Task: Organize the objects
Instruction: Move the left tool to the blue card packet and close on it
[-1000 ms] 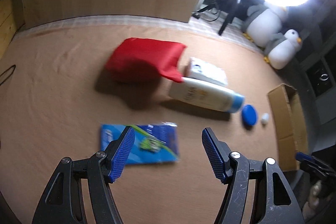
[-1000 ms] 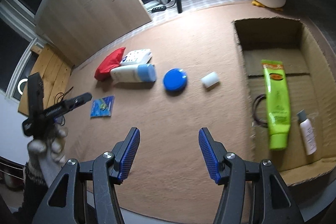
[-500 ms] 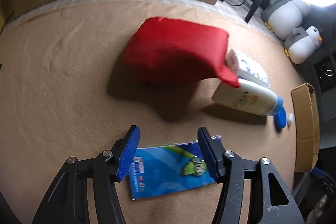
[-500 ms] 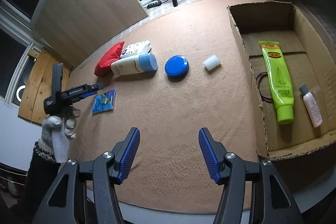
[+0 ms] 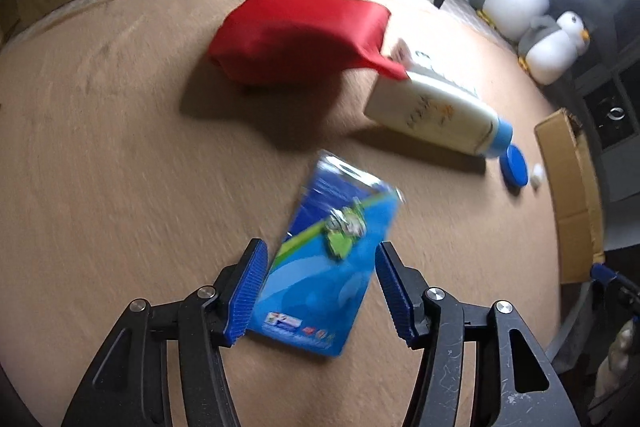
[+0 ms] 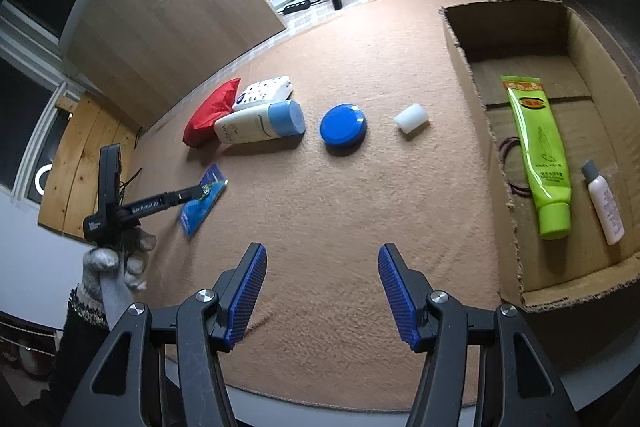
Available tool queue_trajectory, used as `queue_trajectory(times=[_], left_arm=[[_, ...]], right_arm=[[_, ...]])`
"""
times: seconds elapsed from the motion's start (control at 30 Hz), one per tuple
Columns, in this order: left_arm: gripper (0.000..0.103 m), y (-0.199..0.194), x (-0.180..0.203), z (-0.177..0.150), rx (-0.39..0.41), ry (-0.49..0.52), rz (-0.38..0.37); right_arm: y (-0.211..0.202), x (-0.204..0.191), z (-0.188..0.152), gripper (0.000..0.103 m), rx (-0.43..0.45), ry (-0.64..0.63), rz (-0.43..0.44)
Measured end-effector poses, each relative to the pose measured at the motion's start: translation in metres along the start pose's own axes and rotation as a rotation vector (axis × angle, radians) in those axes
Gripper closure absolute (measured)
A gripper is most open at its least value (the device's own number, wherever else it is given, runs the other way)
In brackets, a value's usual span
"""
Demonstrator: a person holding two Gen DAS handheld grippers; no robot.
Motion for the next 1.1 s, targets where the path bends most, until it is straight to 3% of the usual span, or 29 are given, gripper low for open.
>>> queue_trajectory(times=[0.17, 0.33, 0.8, 0.97, 1.0, 1.03, 1.1], left_arm=[[0.034, 0.002, 0.029, -0.013, 0.031, 0.113, 0.154], [0.035, 0.010, 0.038, -0.014, 0.018, 0.129, 0.226], [0.041, -0.001, 0.058, -0.028, 0.038, 0.097, 0.208], [0.042, -0.015, 0.089, -0.031, 0.074, 0.133, 0.184], [0.076, -0.017, 0.093, -0.032, 0.079, 0.135, 0.176], [0.103, -0.016, 0.099, -0.032, 0.061, 0.127, 0.166], [0.102, -0.018, 0.109, -0.031, 0.075, 0.129, 0.160]], right_arm=[[0.007, -0.003, -0.001, 0.049, -0.014, -0.011, 0.011], [0.007, -0.005, -0.003, 0.049, -0.010, -0.032, 0.002], [-0.015, -0.002, -0.008, 0.049, 0.062, -0.105, -0.108], [-0.026, 0.006, -0.008, 0.049, 0.088, -0.097, -0.126], [-0.029, 0.009, -0.008, 0.049, 0.093, -0.094, -0.128], [-0.031, 0.011, -0.008, 0.049, 0.096, -0.090, -0.131], [-0.035, 0.017, -0.009, 0.049, 0.102, -0.078, -0.135]])
Point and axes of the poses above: each gripper's, at about its wrist camera, not at the fingertips, and y roughly the way its jaws point, x to its right, z to its top, the point moved 3 cm from there along y, roughly the way its jaws point, and after that the axes turned 4 degrees about x, right-handed, at the moved point
